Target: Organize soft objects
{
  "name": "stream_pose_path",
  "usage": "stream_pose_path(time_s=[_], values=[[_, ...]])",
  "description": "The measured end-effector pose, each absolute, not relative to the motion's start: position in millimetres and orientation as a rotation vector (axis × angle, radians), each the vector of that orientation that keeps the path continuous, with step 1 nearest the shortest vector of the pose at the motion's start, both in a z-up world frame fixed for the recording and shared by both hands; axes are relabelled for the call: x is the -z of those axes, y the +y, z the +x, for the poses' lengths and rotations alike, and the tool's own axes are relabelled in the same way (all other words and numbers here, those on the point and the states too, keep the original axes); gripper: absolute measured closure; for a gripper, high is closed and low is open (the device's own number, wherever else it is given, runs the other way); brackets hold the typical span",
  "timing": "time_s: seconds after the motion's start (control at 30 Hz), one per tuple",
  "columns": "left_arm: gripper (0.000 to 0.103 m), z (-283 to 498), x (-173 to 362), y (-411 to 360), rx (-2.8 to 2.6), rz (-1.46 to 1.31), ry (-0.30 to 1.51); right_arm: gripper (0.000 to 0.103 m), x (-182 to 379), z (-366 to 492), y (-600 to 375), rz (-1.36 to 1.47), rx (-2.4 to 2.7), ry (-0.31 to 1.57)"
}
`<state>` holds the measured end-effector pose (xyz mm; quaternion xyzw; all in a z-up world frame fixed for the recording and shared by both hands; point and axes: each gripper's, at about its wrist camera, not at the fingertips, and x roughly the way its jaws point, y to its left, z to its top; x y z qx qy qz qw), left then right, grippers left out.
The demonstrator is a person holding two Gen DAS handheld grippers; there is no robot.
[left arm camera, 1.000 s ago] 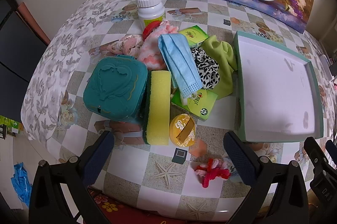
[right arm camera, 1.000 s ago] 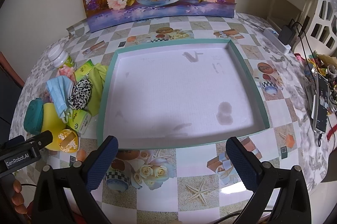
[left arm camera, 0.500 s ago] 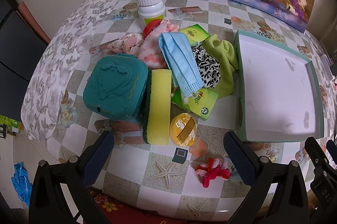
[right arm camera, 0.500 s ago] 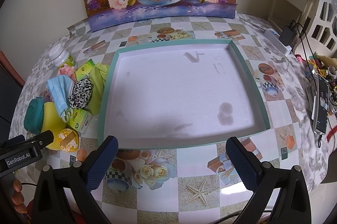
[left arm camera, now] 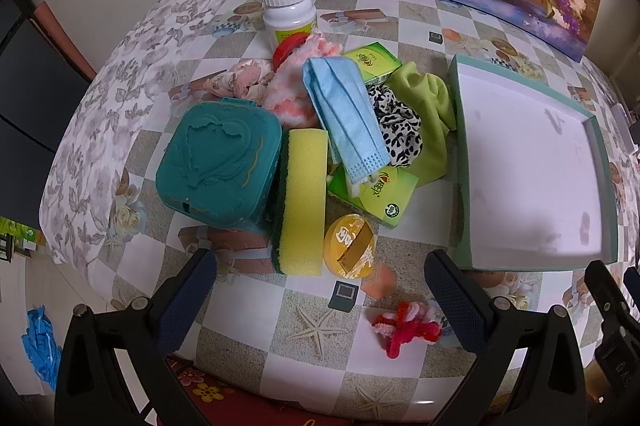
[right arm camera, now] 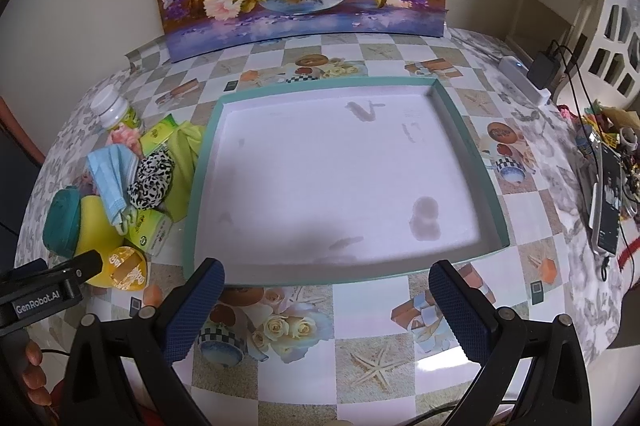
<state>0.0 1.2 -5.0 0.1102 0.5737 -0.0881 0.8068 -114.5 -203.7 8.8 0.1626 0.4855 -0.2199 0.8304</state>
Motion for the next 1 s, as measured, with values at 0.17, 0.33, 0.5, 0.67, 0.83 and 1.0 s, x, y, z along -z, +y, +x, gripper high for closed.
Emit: stream_pose_path(time_s=[0.17,0.33,0.5,0.67,0.83,1.0], values=[[0.000,0.1,5.5,0.3,0.188,0.237,1.230,0.000,-8.0,-114.3,-204.7,0.348,0.465,1.030],[0.000,1.2,7.8,-1.0,0.183,0.240,1.235,0.000,-6.4,-113.6,-204.7,0.350,0.464,1.028],[0.000,3.0,9.4,-2.1,0.181,0.242,1.241,0.000,-3.5,-112.3,-204.2,0.352,0.462,1.032],[0.000,5.0,10.6,-2.2,0.178,0.244,1.246,0.000,1.0,-109.1,-203.0,0.349,0.456,1.041],[0.000,5.8,11.1,-1.5,0.179,0.244,1.247,0.000,4.4,-107.1,-201.7,0.348,0.457,1.051],[0.000,6.1,11.5,-1.0,0.178,0.244,1.248,0.000,5.9,-105.0,-199.1,0.343,0.450,1.061]])
